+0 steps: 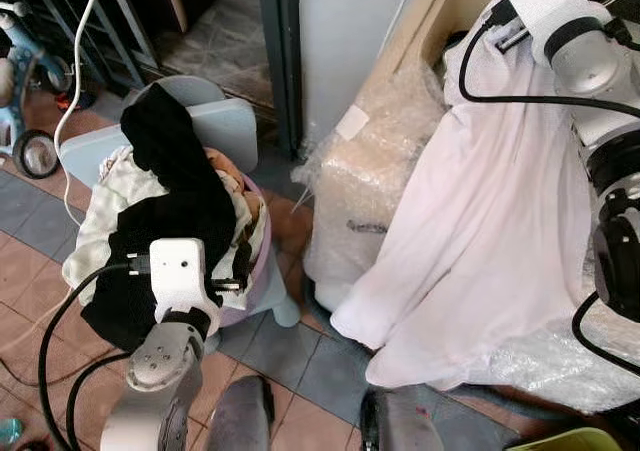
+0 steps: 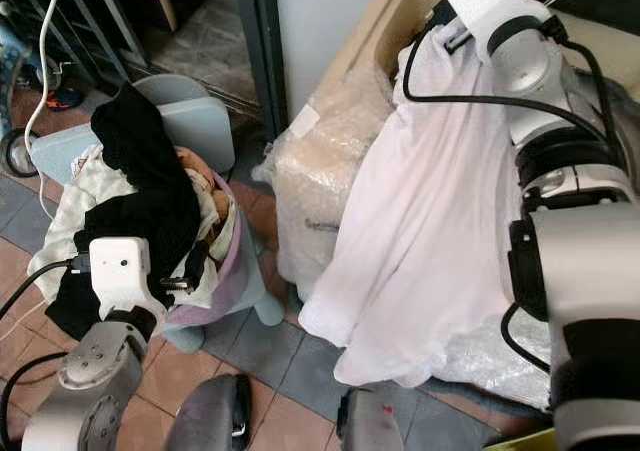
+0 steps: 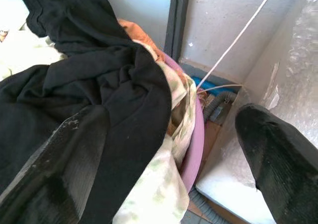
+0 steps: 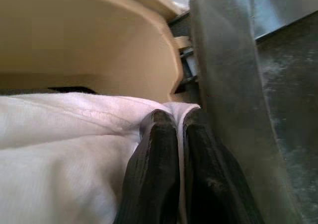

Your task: Clothes washing

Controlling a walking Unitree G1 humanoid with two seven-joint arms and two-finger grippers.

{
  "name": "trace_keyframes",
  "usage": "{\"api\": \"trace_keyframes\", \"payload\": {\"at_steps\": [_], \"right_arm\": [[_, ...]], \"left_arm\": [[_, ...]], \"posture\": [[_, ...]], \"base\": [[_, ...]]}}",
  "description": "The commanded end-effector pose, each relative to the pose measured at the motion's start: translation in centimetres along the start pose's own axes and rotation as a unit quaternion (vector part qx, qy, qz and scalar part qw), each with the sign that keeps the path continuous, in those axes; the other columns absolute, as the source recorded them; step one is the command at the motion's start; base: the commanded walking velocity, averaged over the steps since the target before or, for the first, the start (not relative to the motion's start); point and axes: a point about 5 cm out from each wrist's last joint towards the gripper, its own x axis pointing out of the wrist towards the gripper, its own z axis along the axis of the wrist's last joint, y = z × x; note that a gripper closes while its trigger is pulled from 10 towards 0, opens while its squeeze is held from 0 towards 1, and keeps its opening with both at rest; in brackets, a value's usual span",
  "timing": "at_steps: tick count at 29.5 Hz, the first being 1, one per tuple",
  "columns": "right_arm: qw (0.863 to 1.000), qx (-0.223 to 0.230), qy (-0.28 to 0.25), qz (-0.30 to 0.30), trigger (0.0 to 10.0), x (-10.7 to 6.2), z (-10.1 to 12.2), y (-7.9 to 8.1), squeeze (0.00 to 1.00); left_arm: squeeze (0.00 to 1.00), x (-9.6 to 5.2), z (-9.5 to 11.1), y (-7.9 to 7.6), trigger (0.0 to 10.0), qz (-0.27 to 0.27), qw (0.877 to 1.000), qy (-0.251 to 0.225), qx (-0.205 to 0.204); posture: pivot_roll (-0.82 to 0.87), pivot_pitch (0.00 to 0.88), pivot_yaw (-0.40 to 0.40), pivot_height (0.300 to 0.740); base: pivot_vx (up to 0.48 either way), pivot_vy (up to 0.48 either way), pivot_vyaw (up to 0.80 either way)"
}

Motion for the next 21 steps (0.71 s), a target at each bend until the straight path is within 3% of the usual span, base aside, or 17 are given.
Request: {"api": "trace_keyframes", "payload": {"at_steps": [1, 6, 8, 9, 12, 13, 15, 17, 19, 21], "right_arm": [[0.994, -0.011, 0.077, 0.081, 10.0, -1.2, -4.3, 1.0, 1.0], [0.989, -0.018, 0.095, 0.112, 10.0, -1.8, -5.7, 1.5, 1.0], [0.973, -0.096, 0.102, 0.183, 10.0, -2.2, -6.4, 2.1, 1.0], [0.97, -0.105, 0.101, 0.196, 10.0, -2.3, -6.4, 2.1, 1.0], [0.995, -0.06, 0.042, 0.069, 10.0, -1.7, -4.2, -1.1, 1.0], [1.0, -0.027, 0.009, -0.009, 10.0, -1.6, -2.9, -3.1, 1.0], [0.999, -0.009, -0.005, -0.033, 10.0, -1.6, -2.4, -3.9, 1.0], [0.997, 0.068, -0.024, -0.036, 10.0, -1.7, -2.1, -4.7, 1.0], [0.992, 0.122, -0.017, -0.005, 10.0, -1.7, -2.5, -4.4, 1.0], [0.994, 0.111, 0.0, 0.019, 10.0, -1.9, -3.1, -4.2, 1.0]], "left_arm": [[0.0, -0.2, 0.2, -0.7, 10.0, -0.007, 1.0, 0.0, -0.007], [0.0, -0.2, 0.0, -0.8, 10.0, -0.006, 1.0, 0.002, -0.011], [0.0, -0.2, -0.1, -1.0, 10.0, -0.008, 1.0, 0.004, -0.013], [0.0, -0.1, -0.1, -1.1, 10.0, -0.009, 1.0, 0.005, -0.014], [0.0, 0.2, -0.1, -1.3, 10.0, -0.009, 1.0, 0.003, -0.015], [0.0, 0.3, -0.1, -1.3, 10.0, -0.009, 1.0, 0.002, -0.015], [0.0, 0.5, -0.1, -1.3, 10.0, -0.008, 1.0, 0.002, -0.015], [0.0, 0.8, -0.2, -1.3, 10.0, -0.008, 1.0, 0.002, -0.016], [0.0, 1.0, -0.2, -1.4, 10.0, -0.009, 1.0, 0.0, -0.016], [0.0, 1.4, -0.2, -1.6, 10.0, -0.011, 1.0, -0.002, -0.017]], "posture": [[0.11, 0.277, -0.005, 0.728], [0.1, 0.272, -0.008, 0.728], [0.1, 0.265, -0.011, 0.728], [0.1, 0.263, -0.012, 0.728], [0.09, 0.253, -0.017, 0.728], [0.09, 0.248, -0.019, 0.728], [0.08, 0.24, -0.021, 0.728], [0.07, 0.229, -0.023, 0.728], [0.07, 0.22, -0.025, 0.728], [0.06, 0.202, -0.027, 0.728]], "base": [[0.0, 0.0, 0.0], [0.0, 0.0, 0.0], [0.0, 0.0, 0.0], [0.0, 0.0, 0.0], [0.0, 0.0, 0.0], [0.0, 0.0, 0.0], [0.0, 0.0, 0.0], [0.0, 0.0, 0.0], [0.0, 0.0, 0.0], [0.0, 0.0, 0.0]]}}
